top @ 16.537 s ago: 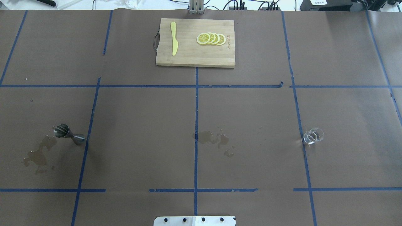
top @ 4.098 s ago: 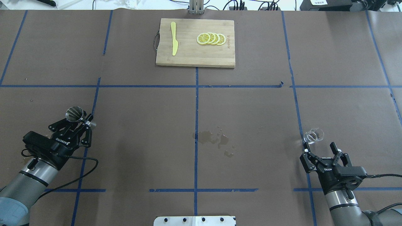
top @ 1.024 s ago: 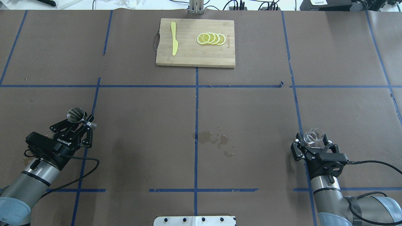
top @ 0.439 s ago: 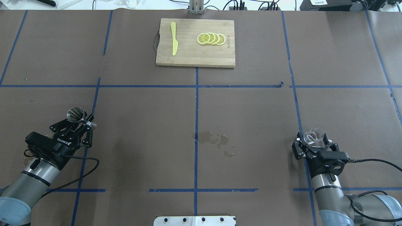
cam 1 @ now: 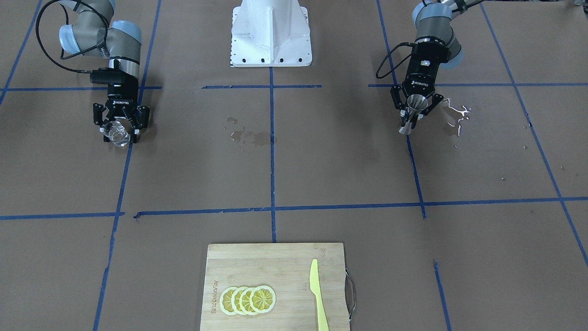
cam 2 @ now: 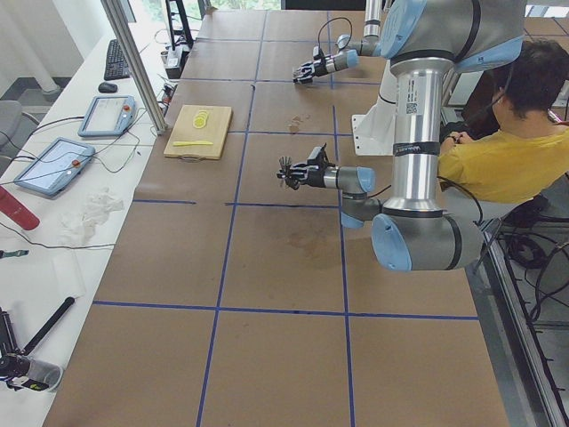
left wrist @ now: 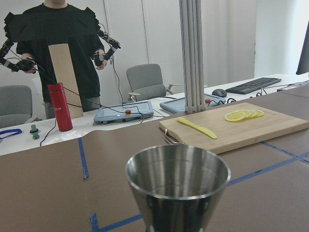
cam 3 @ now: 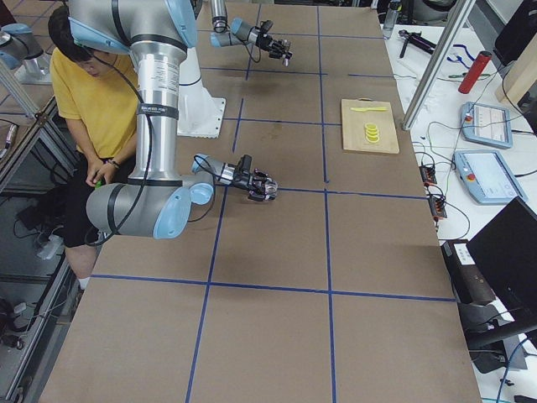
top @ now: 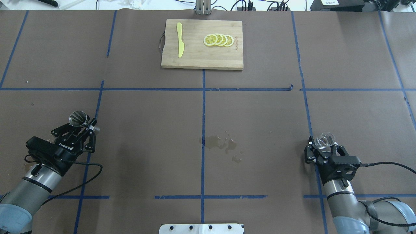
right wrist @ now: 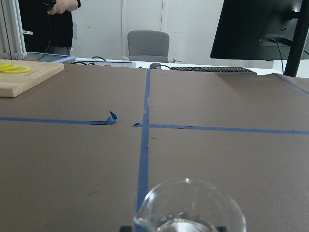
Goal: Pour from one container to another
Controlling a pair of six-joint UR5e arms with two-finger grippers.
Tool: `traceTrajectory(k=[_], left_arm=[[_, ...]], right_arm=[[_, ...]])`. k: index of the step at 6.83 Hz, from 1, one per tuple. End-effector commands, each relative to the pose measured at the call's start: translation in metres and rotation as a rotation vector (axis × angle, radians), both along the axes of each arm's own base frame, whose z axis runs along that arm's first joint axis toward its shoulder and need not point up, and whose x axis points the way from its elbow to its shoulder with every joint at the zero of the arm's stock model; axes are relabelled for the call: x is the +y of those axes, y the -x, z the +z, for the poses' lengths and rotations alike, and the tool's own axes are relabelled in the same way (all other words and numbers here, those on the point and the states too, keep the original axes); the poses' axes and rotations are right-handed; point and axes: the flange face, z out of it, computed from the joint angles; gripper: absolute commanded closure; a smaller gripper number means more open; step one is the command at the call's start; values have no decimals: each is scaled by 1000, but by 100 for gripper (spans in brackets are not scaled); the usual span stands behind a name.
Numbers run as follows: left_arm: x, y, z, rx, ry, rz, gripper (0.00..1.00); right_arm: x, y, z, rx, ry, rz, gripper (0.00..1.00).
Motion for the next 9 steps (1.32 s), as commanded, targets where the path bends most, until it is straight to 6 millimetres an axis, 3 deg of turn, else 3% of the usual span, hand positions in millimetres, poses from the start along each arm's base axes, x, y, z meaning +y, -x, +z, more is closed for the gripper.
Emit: traceTrajectory(k=[1,2,4,5,7,8,9], left_arm=[[0,-1,0,-1,0,1,100],[0,-1,1,-3,0,1,100],[3,-11,-9,13,-4,17,100],[2,-28,-28,37,-12,21,100],[-8,-83,-92,42,-101,108,100],[-23,-97,-108,50,-116,132,100],[-39,-101,-118,59,-135,169,100]], right_arm=[[-3,4,-6,-1,-2,-9,100],[-4,4,-16,43,-23,-33,100],[-11,10,-64,46,-75,-67,100],[-13,21,-107,22,-103,-79,100],[-12,28,-177,-54,-140,-90,100],[-11,31,-190,-40,-154,-101,100],[-12,40,-218,-29,-181,-110,100]])
